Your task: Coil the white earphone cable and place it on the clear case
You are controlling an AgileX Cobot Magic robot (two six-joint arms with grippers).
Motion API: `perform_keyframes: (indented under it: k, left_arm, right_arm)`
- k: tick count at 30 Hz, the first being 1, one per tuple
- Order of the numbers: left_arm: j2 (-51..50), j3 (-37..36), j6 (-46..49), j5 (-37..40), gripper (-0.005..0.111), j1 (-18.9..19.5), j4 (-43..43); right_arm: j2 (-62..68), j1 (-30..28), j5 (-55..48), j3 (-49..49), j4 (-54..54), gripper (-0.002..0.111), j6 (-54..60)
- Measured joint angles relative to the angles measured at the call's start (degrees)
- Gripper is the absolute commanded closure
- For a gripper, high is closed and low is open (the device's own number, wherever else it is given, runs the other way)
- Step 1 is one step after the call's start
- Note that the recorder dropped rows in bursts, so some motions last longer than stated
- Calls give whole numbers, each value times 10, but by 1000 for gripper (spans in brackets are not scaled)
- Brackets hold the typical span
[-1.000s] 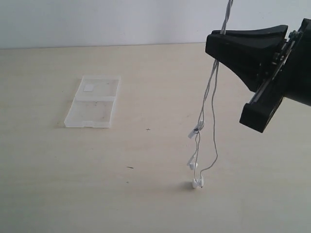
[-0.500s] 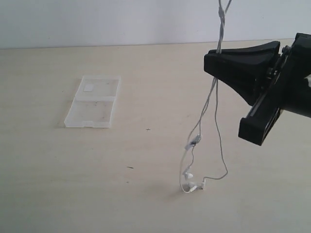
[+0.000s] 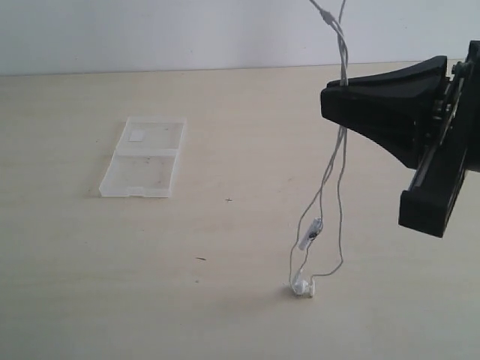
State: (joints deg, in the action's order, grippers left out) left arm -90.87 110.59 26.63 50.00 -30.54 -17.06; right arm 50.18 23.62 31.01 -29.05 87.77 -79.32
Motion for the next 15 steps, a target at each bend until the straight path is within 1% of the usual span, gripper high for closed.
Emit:
perform_keyframes:
  k: [5,9,15]
  left_arm:
    - [-6,0,-1,20,107,33,-3]
    - [-17,0,-1,44,107,54,-12]
    - [-49,0,1,69,107,65,-15]
  right_arm:
    - [-6,0,-8,0,39,108,-50]
    - [-6,0,-8,0,48,108,-59]
    - [-6,0,-9,-17,72,108,-92]
